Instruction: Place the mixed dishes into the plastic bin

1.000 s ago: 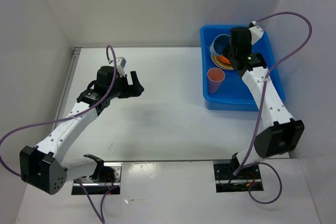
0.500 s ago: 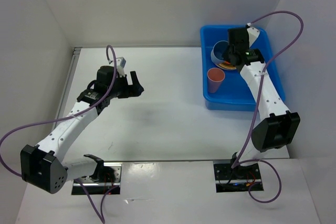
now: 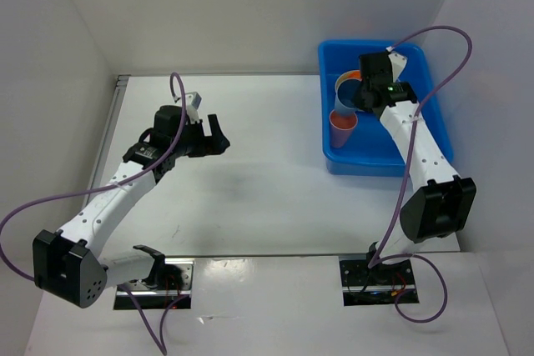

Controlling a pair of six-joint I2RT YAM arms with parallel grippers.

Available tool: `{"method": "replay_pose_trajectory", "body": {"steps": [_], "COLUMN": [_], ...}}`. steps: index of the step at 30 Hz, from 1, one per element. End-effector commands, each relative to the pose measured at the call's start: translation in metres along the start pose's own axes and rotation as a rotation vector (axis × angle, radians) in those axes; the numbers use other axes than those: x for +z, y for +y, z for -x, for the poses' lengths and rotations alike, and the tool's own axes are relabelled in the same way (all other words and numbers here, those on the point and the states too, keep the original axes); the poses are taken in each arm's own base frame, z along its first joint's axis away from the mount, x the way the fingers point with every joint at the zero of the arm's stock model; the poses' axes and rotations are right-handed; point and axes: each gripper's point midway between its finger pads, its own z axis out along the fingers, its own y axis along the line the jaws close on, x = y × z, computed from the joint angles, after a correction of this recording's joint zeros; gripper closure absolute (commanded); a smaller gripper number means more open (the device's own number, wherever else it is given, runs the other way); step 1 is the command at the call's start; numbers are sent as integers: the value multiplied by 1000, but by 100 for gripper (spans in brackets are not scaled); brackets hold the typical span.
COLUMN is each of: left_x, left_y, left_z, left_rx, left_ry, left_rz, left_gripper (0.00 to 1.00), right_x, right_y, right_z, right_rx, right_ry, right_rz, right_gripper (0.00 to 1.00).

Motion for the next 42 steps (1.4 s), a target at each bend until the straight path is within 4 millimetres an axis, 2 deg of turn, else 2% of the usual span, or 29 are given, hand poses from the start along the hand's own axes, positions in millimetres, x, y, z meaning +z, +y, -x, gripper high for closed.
{"method": "replay_pose_trajectory", "body": {"steps": [1,7,24,33,36,37,40,41,42], "left_x": [-2,-2,-3,-5,-5,-5,-5,-5,-5], "left_y": [-4,-4,-2,-3,-3,-3,-2,-2,-2], "left_z": [6,6,5,7,7,7,5,5,5], "left_rx": [4,4,3,4,4,4,3,3,3], "left_ry": [-32,-32,-36,-45,-45,-45,-36,-36,-36], "left_rz": [-28,-28,-20,-24,-24,-24,-20,-20,-20], "left_gripper": [1,1,1,1,1,1,1,1,1], "right_x": [-9,5,13,40,43,43,33,24,17], "right_y": [-3,-4,-13,-13,-9,-9,0,2,6], "right_z": [9,0,-24,-54,-52,-52,-30,-20,-8], "right_rx": [6,-4,-45,-72,-60,-60,-23,-11,2], "right_ry": [-29,-13,54,130,123,123,69,44,17], "right_rz": [15,-7,-39,-52,-49,-48,-14,2,20], "right_gripper": [100,100,99,92,78,61,38,27,23]}}
